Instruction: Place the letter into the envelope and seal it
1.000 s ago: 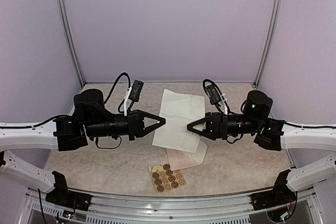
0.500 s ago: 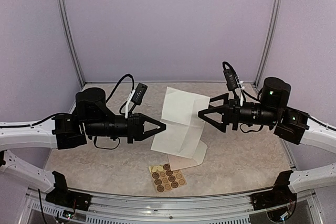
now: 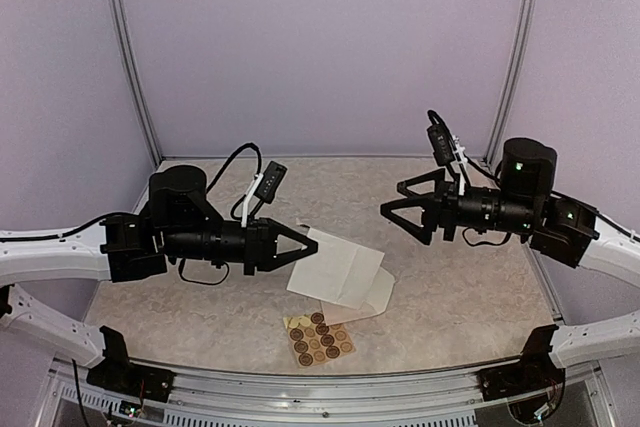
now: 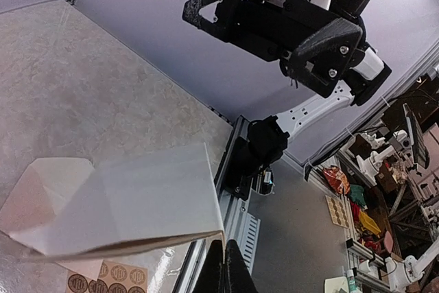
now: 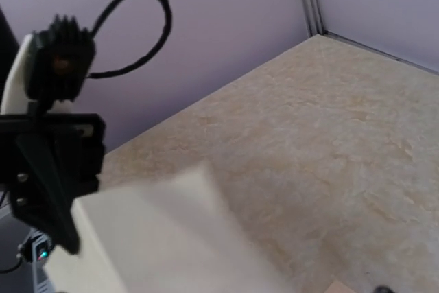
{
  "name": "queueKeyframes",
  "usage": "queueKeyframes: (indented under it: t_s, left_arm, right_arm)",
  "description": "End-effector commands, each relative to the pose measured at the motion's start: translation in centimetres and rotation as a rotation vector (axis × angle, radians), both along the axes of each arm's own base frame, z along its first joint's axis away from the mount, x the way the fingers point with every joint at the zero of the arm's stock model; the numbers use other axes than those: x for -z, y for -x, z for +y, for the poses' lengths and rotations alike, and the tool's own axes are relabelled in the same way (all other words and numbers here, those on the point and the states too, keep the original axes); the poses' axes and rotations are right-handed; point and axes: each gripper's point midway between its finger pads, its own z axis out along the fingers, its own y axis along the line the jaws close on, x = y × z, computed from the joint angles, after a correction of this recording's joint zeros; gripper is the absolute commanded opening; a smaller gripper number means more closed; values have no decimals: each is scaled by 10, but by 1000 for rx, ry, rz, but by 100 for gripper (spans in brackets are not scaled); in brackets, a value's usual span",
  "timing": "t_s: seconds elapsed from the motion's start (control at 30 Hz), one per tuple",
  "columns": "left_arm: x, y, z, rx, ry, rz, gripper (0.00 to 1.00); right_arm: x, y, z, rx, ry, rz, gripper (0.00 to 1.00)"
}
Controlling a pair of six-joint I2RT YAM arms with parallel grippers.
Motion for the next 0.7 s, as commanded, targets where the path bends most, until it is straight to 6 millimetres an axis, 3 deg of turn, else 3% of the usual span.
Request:
queueKeyframes:
  t_s: [0.0,0.2,0.4,0.67]
  left_arm:
    - [-8,3,-4,23,8,-13,0]
    - [-11,7,-8,52,15,-13,0]
    - [-13,8,-9,62,14,-20,0]
    - [-18,7,-6,42,31,-40,0]
  right_arm:
    - [-14,21,7,-129,-33,-43,92]
    - [14,53,38,-361,9,28,84]
    - [41,65,55,-462,68,102,72]
    - [60,69,57,-477,88,150,40]
